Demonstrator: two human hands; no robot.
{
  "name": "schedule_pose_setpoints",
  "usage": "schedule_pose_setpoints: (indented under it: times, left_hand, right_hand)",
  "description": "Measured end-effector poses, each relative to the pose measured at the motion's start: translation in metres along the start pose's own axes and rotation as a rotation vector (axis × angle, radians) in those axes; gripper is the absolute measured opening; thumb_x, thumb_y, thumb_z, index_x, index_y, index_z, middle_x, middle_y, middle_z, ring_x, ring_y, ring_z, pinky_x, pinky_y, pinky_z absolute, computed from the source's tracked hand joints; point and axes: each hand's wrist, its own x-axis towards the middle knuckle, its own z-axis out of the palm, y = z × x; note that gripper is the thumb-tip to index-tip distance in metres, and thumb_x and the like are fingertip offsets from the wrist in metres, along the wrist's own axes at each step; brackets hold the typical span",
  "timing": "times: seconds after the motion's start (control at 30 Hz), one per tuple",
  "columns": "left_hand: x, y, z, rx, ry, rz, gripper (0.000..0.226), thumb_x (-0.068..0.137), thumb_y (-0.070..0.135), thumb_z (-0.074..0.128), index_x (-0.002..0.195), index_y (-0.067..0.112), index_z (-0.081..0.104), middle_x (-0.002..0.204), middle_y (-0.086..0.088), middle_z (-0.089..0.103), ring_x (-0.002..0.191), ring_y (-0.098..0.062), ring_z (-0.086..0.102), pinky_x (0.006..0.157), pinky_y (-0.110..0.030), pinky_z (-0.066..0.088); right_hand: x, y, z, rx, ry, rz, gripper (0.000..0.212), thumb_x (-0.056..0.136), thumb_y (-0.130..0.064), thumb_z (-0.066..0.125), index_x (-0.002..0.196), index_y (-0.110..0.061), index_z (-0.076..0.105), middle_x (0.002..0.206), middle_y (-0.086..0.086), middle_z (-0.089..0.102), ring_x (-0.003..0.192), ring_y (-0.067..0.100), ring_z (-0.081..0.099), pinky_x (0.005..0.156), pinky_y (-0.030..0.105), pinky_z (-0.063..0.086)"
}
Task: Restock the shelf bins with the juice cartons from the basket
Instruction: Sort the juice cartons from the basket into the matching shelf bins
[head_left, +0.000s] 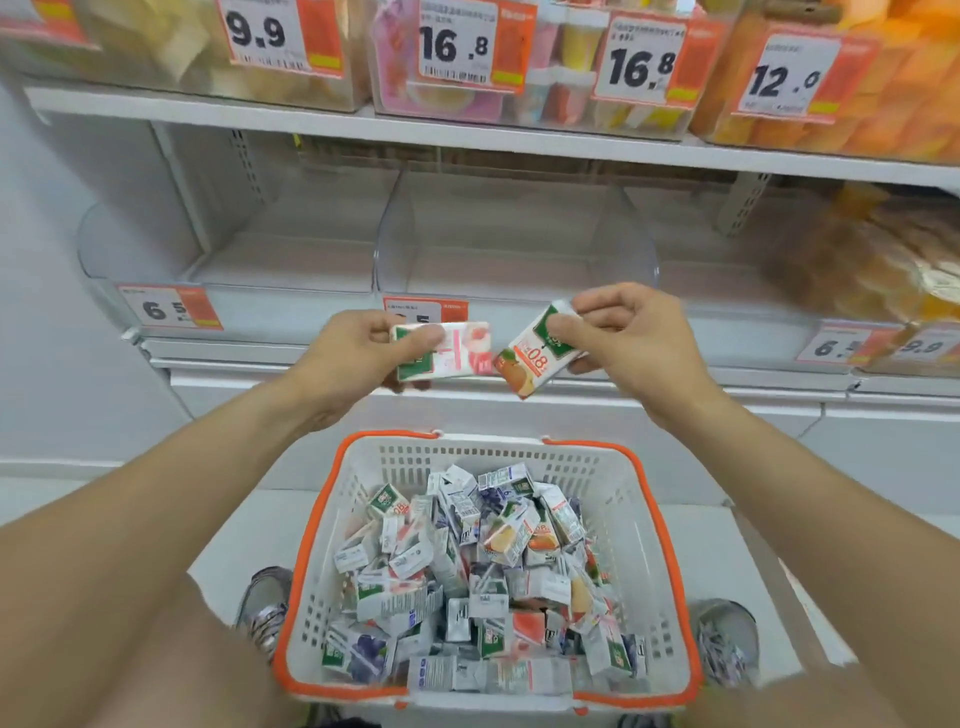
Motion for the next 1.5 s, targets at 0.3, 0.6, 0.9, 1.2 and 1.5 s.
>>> schedule_pose_setpoints:
  times: [0.3,0.6,0.9,1.2,1.5]
  left_hand:
    - [0.049,-0.005,-0.016,0.108,0.246,0.236,0.026,0.075,0.048,0.065,0.088,0.025,0.067,0.074,0.014,0.073,0.062,0.002,0.063,0.057,-0.009,0.045]
    - [0.077,-0.018,-0.046,0.139,0.142,0.240,0.031,0.073,0.049,0.063,0.094,0.027,0.069,0.082,0.013,0.072,0.070,-0.003,0.070,0.053,-0.017,0.054]
    - [0.087,-0.018,-0.043,-0.037,0.099,0.260,0.031,0.075,0.040,0.066,0.097,0.019,0.070,0.074,0.007,0.072,0.060,-0.002,0.066,0.049,-0.014,0.048]
    - [0.081,-0.012,-0.050,-0.079,0.182,0.245,0.035,0.078,0.042,0.063,0.103,0.017,0.066,0.076,-0.005,0.074,0.057,-0.007,0.065,0.052,-0.022,0.053]
    - [0.064,-0.006,-0.069,-0.065,0.311,0.207,0.046,0.074,0.022,0.083,0.108,0.010,0.054,0.081,-0.009,0.074,0.053,-0.010,0.061,0.051,-0.022,0.051]
  right_hand:
    - [0.157,0.004,0.064,-0.050,0.018,-0.295,0.014,0.085,-0.014,0.078,0.092,-0.013,0.066,0.092,0.012,0.074,0.082,0.017,0.073,0.059,0.025,0.059]
    - [0.309,0.037,0.154,-0.369,-0.087,-0.280,0.021,0.075,-0.010,0.083,0.092,-0.011,0.071,0.091,0.000,0.069,0.085,0.015,0.066,0.079,0.032,0.057]
    - [0.338,0.061,0.191,-0.669,-0.111,-0.388,0.030,0.086,-0.012,0.072,0.116,-0.017,0.071,0.128,0.013,0.056,0.111,0.025,0.060,0.103,0.032,0.048]
    - [0.240,-0.005,0.146,-0.286,-0.344,-0.211,0.011,0.088,-0.003,0.070,0.095,-0.011,0.070,0.087,0.013,0.073,0.079,0.031,0.069,0.075,0.043,0.061]
    - [0.135,-0.042,0.137,-0.407,-0.758,-0.475,0.058,0.073,-0.018,0.088,0.126,-0.019,0.062,0.105,0.003,0.069,0.084,0.014,0.070,0.071,0.020,0.054]
